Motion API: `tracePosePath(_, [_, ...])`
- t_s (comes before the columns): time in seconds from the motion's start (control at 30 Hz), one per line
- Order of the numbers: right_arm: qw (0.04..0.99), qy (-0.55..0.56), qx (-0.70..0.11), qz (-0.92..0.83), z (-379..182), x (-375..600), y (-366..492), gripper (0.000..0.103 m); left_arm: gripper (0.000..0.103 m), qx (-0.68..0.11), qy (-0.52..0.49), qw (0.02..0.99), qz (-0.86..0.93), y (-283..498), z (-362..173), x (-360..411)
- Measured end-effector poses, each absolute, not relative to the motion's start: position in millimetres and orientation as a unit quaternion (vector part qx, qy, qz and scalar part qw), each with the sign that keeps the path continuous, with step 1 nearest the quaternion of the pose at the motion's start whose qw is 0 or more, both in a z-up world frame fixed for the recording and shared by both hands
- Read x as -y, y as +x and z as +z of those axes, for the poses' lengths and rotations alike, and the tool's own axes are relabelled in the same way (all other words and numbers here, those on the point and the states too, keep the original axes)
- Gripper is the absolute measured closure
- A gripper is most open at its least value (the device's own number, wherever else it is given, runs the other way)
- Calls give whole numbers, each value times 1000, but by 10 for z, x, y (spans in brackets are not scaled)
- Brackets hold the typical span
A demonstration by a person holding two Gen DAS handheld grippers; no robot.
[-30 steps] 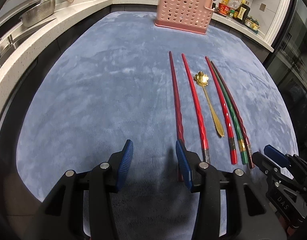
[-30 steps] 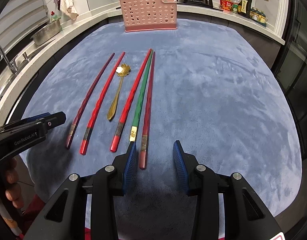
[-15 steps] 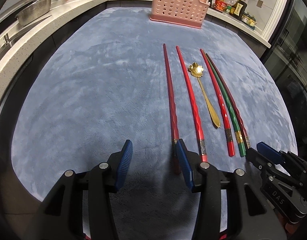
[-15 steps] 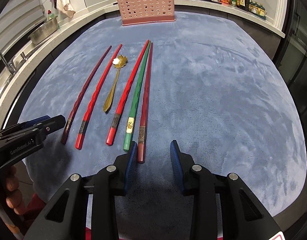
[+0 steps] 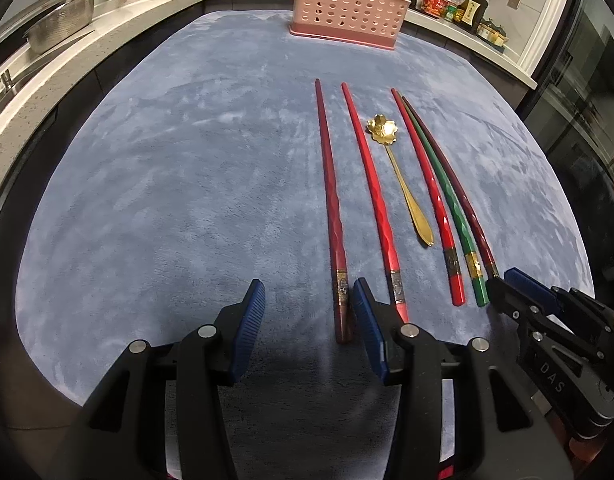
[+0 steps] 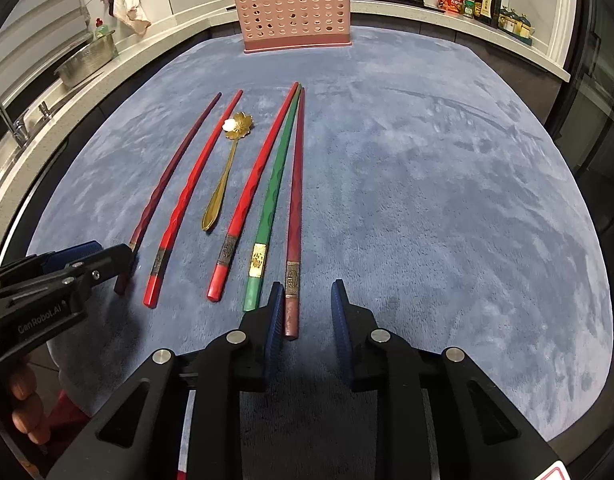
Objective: Organize utensils
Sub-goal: 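Grasp a dark red chopstick with the left tool while the right tool grasps another dark red chopstick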
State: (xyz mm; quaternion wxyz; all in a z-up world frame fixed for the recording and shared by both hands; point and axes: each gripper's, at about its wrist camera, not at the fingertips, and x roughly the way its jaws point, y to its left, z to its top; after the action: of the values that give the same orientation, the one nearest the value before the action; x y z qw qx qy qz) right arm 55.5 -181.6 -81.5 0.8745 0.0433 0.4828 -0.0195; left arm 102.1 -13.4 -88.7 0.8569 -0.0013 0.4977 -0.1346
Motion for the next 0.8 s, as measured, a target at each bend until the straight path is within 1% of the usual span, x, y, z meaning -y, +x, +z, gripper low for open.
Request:
tracePosePath(0.23, [876,42,-481,-17,-817,1803,588,86,59,-497,-1,857,-135,1024,-901,146])
tracePosePath(0.37, [876,42,-480,-15,-823,1796,607,87,60,-496,2,858,-135,1027,-919,165])
tracePosePath(0.43, [876,43,-480,-15,-826,1797,610,88,62,-495,5,858,-134,1027,-928,173])
tracePosePath(0.5, [876,43,-480,-14,-829,1798,611,88,68,-495,3,859,-134,1034,-929,165])
tracePosePath(0.57, [876,44,-479,-14,-832,1790,620,88,71,-495,1,858,-133,1045,-933,150])
tracePosePath(0.73, [876,44,-479,-14,-833,1792,618,88,73,-496,6,859,-131,1045,-940,150])
tracePosePath(0.8, [876,44,-479,-14,-835,1793,619,88,76,-495,6,859,-131,1043,-938,141])
